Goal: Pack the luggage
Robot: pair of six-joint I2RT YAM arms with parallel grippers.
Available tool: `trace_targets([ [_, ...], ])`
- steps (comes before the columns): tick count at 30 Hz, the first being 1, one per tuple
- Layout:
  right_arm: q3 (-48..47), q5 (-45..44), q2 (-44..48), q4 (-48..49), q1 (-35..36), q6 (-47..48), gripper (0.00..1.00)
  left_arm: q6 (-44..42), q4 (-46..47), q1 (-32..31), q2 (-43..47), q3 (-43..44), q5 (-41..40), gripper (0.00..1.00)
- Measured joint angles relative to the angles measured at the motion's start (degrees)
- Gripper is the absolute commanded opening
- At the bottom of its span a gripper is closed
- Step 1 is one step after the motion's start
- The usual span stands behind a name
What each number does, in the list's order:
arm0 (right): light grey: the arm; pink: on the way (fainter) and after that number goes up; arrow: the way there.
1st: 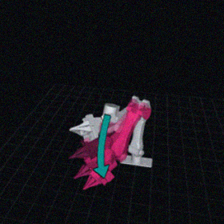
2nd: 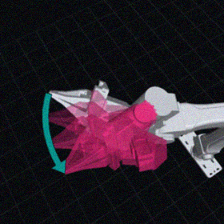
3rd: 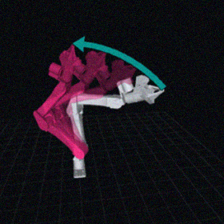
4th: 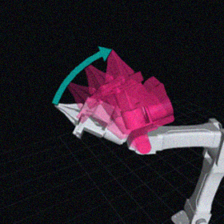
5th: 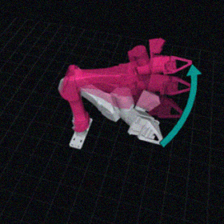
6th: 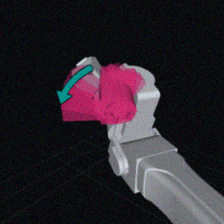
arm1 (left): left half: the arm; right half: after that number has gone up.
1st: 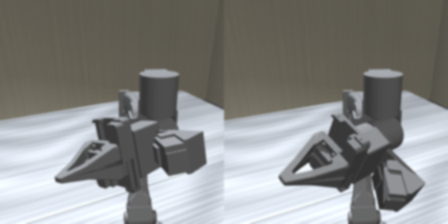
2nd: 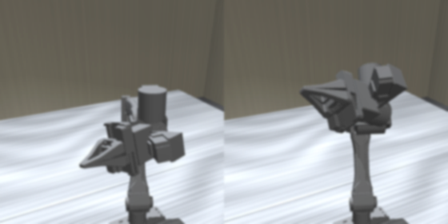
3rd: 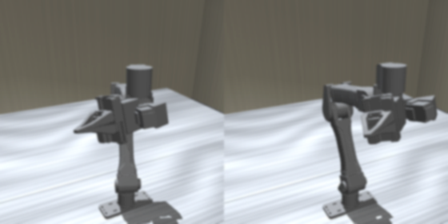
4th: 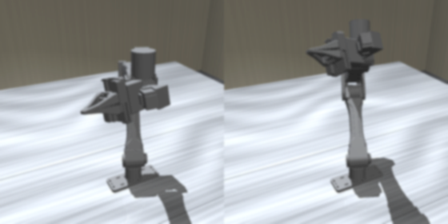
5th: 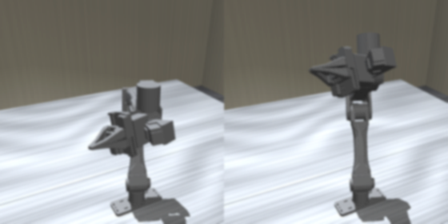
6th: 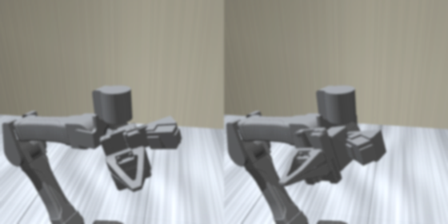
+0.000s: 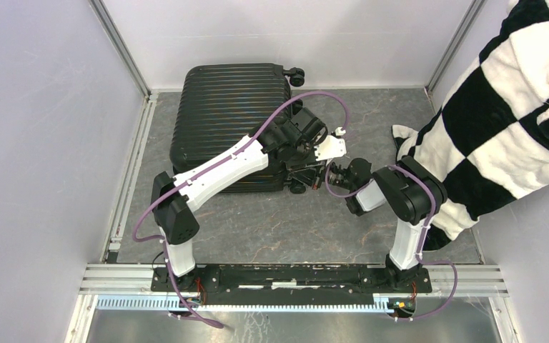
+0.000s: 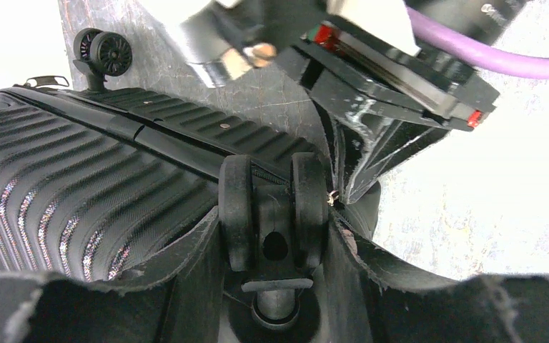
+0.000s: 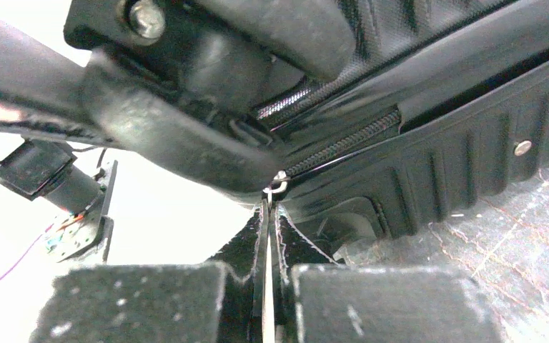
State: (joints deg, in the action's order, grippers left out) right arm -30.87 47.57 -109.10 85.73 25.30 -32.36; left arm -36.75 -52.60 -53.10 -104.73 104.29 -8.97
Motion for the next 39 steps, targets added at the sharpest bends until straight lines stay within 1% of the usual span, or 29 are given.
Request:
trace_targets([
  [12, 11.47, -17.88, 9.27, 0.22, 7.06, 6.84, 0.0, 1.84, 0.2, -0.66, -0.79, 0.5, -0.39, 0.02],
  [19, 15.93, -28.35, 12.55, 0.37, 11.41, 9.27, 0.0, 5.14, -1.09, -1.2, -4.98, 5.95, -0.33, 0.02],
  [31, 16.46, -34.88, 13.53, 0.24, 14.49, 9.79, 0.0, 10.4, -1.9, -0.48, -14.86, 19.69, -0.42, 0.02],
  [39, 14.16, -37.09, 11.45, 0.07, 17.97, 9.99, 0.0, 12.55, -1.7, -0.48, -16.61, 21.94, -0.35, 0.02],
])
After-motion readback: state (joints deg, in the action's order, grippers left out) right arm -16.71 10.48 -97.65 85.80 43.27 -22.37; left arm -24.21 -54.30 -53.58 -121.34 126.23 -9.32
